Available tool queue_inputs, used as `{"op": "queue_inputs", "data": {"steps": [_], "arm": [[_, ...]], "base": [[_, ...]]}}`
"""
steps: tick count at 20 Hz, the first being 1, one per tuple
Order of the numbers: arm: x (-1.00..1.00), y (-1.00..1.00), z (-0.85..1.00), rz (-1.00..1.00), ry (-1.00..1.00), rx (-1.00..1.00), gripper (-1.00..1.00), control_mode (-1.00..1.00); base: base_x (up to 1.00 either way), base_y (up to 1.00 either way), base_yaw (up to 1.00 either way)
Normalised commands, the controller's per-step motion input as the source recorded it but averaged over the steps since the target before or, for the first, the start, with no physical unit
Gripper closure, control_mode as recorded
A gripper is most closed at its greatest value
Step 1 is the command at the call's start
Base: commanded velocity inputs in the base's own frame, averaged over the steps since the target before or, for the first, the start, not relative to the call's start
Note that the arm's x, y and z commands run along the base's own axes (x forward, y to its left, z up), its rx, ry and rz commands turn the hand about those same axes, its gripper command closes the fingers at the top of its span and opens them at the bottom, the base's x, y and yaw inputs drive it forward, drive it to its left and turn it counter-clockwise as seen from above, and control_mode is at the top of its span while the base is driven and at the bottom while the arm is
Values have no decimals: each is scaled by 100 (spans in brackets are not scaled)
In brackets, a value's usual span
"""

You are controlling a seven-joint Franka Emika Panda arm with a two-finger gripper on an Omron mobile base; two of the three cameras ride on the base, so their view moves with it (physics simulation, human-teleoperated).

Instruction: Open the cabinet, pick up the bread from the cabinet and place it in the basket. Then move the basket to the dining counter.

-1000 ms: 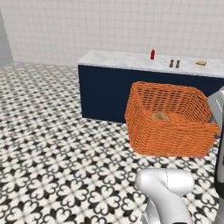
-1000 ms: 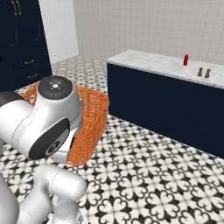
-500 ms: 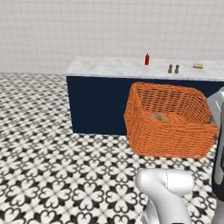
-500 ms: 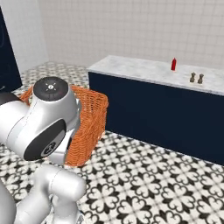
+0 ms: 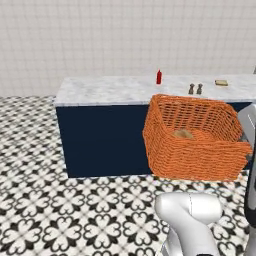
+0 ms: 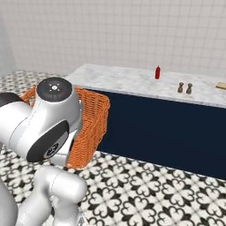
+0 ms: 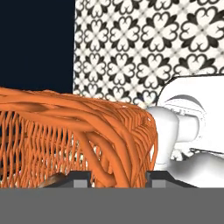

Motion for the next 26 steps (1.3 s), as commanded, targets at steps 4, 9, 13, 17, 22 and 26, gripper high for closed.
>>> {"op": "queue_inputs", "data": {"steps": [4,9,13,17,22,26], "arm": [[0,0,0,0,0,0,100,100],[0,0,0,0,0,0,100,100],[0,0,0,0,0,0,100,100],[0,0,0,0,0,0,100,100],[0,0,0,0,0,0,100,100],[0,0,0,0,0,0,100,100]], "base": [[100,40,-24],[100,16,-5],[100,16,0],[100,11,0],[100,1,0],[100,0,0]]}}
